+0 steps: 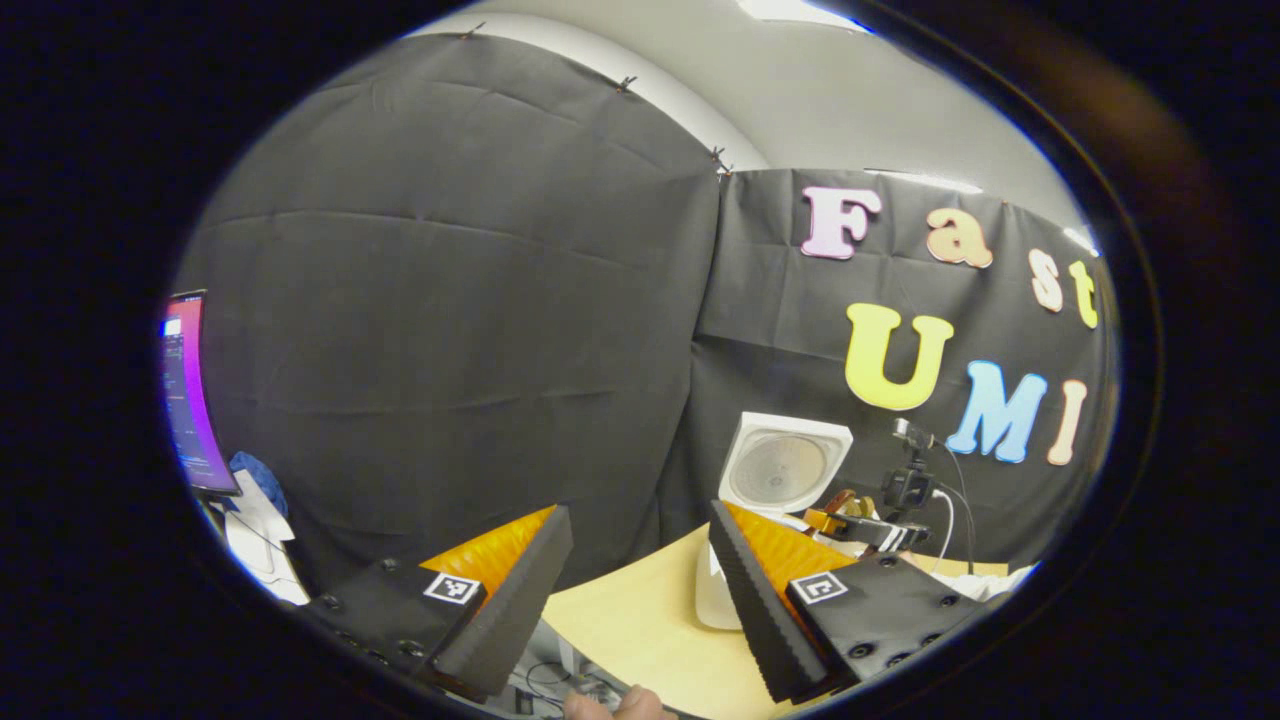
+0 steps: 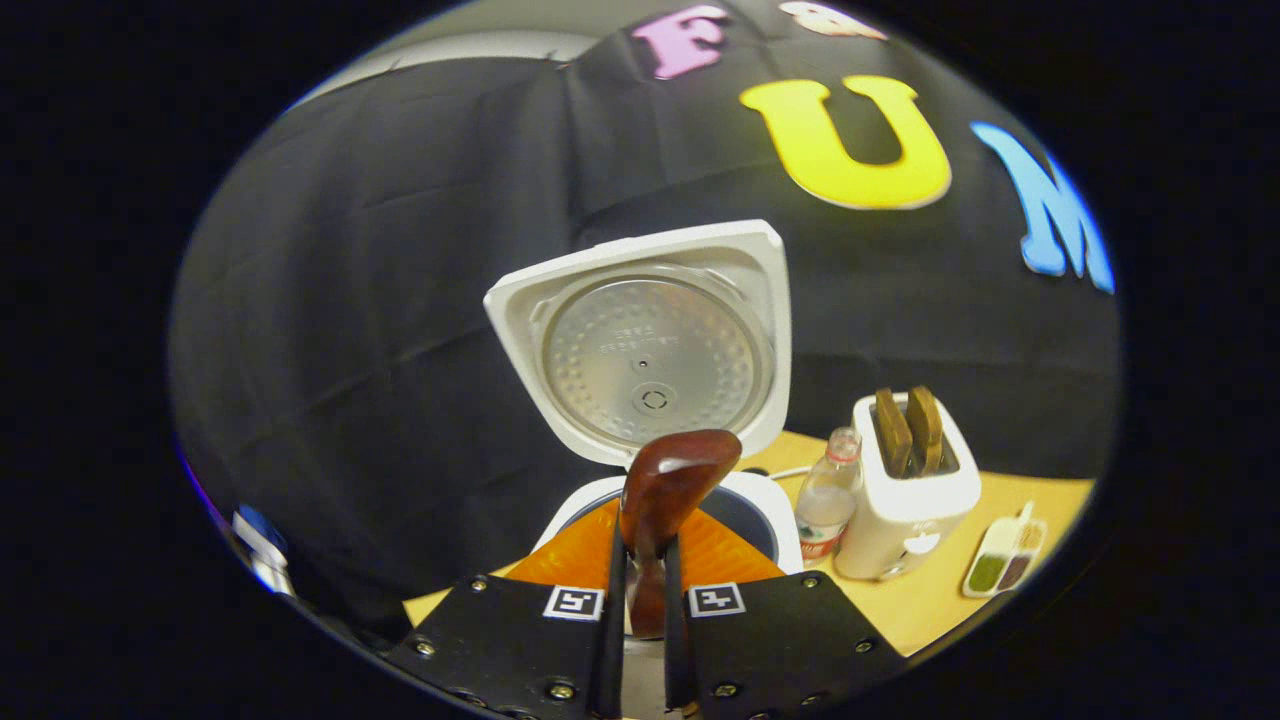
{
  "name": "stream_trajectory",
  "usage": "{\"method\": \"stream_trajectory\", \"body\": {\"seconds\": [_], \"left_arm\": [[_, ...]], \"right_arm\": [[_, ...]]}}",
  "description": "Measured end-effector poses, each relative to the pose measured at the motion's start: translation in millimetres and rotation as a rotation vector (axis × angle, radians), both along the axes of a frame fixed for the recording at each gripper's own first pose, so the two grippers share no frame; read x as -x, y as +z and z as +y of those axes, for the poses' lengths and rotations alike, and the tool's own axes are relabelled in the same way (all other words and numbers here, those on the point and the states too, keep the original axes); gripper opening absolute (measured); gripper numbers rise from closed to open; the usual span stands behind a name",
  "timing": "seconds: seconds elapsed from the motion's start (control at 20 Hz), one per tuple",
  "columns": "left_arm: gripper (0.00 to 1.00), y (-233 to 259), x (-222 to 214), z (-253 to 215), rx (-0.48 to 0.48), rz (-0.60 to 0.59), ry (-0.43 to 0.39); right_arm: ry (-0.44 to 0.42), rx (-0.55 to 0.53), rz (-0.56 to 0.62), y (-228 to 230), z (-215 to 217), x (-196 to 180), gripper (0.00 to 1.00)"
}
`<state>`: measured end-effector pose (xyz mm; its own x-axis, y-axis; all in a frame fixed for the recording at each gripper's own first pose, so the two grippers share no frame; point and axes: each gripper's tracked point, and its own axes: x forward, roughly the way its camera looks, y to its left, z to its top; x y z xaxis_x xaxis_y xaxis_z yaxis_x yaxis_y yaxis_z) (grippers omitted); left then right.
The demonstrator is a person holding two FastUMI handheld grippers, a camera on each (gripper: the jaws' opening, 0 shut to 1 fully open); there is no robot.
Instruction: Close the left gripper, press the button to open the rice cooker; take a wooden spoon from the chopstick holder with the right hand, scoop a spoonful of rice and pour it into the rice cooker, then put the wooden spoon back into the chopstick holder.
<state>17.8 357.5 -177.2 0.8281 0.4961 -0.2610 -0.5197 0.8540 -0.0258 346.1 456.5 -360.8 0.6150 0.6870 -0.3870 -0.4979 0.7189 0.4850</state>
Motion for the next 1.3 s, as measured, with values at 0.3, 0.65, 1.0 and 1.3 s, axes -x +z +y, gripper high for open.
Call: {"method": "stream_trajectory", "body": {"seconds": [0.3, 0.65, 1.0, 1.3], "left_arm": [[0.93, 11, 20, 1, 0.000, -0.030, -0.041], [0.94, 25, 13, -39, 0.024, -0.099, -0.215], [0.93, 19, -30, -113, 0.146, -0.159, -0.432], [0.93, 27, -46, -178, 0.171, -0.146, -0.509]], "right_arm": [[-0.093, -0.155, 0.091, 44, -38, 3, 0.17], [-0.197, -0.195, -0.026, 139, -137, 66, 0.17], [-0.386, -0.119, -0.195, 242, -275, 144, 0.16], [-0.480, -0.081, -0.221, 252, -369, 204, 0.17]]}}
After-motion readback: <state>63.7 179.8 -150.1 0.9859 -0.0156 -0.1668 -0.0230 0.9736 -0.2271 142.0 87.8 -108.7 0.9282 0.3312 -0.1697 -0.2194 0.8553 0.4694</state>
